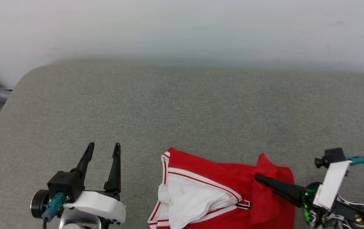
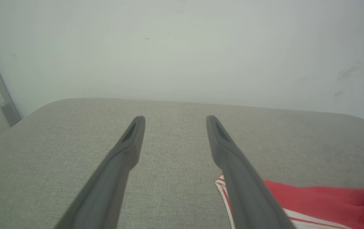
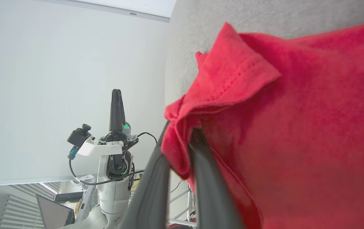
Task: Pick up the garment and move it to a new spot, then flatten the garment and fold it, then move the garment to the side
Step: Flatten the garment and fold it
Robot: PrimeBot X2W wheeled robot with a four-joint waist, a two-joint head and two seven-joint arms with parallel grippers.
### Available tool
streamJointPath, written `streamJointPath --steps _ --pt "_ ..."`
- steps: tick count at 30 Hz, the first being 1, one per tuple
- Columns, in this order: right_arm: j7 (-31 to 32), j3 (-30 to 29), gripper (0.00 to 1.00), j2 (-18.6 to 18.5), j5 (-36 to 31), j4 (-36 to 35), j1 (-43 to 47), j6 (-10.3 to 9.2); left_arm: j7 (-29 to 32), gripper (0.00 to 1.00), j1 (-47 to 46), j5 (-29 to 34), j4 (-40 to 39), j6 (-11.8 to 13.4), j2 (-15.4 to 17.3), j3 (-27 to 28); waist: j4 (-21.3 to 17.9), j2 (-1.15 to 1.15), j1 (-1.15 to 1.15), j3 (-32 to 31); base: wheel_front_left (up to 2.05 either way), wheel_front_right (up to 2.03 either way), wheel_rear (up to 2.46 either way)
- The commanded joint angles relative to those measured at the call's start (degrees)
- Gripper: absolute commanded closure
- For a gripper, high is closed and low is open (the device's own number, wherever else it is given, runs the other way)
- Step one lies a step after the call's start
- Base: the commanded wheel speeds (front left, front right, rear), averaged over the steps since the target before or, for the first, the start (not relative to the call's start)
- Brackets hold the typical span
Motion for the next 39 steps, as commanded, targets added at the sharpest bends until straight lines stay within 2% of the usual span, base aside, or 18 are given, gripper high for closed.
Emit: streamJointPath --steps 1,9,15,16,18,19,24,30,34,39 --pt "-1.11 2.21 1.0 0.22 1.42 0.29 -1.17 -0.02 -0.24 0.0 -0.92 0.1 -0.1 -0.03 -0.27 -0.09 0.85 0.0 0.0 1.15 0.0 0.0 0.0" --pt "-10.03 19.9 1.0 0.17 7.97 2.2 -4.81 -0.02 -1.01 0.0 -3.51 0.26 0.95 -0.85 -1.52 -0.62 2.88 0.0 0.0 5.17 0.0 0.0 0.0" --pt "-16.5 26.1 1.0 0.14 3.81 5.2 -6.5 -0.02 -1.63 0.0 -5.23 0.45 2.17 -1.61 -2.54 -0.59 3.65 0.0 0.0 7.52 0.0 0.0 0.0" --pt "-17.31 26.65 0.94 0.14 3.4 5.56 -6.72 -0.02 -1.7 0.0 -5.47 0.49 2.37 -1.7 -2.65 -0.54 3.66 0.0 0.0 7.82 0.0 0.0 0.0" --pt "-18.06 27.69 0.43 0.13 4.06 6.19 -6.73 -0.02 -1.9 0.0 -5.8 0.52 2.91 -2.05 -2.85 -0.49 3.6 0.0 0.0 8.2 0.0 0.0 0.0" --pt "-18.34 28.07 0.0 0.14 4.12 6.25 -7.0 -0.02 -1.97 0.0 -5.95 0.56 3.1 -2.11 -2.89 -0.4 3.49 0.0 0.0 8.39 0.0 0.0 0.0" --pt "-19.54 29.47 0.0 0.01 4.62 4.7 -7.91 -0.02 -2.14 0.0 -6.42 0.76 3.91 -2.71 -3.37 -0.34 2.74 0.0 0.0 8.25 0.0 0.0 0.0" --pt "-22.7 30.87 0.0 -1.95 2.57 0.02 -8.28 -0.02 -2.23 0.0 -6.4 0.94 4.68 -3.11 -3.52 -0.23 1.87 0.0 0.0 7.01 0.0 0.0 0.0" --pt "-31.0 31.18 0.0 -5.43 -5.01 -2.36 -8.52 -0.02 -2.32 0.0 -5.52 1.2 4.99 -2.91 -3.64 -0.16 1.21 0.0 0.0 5.7 0.0 0.0 0.0" --pt "-42.03 28.43 0.0 -9.95 -16.7 -0.93 -7.24 -0.02 -2.37 0.0 -4.29 1.32 4.95 -2.15 -3.32 0.11 -0.01 0.0 0.0 3.78 0.0 0.0 0.0"
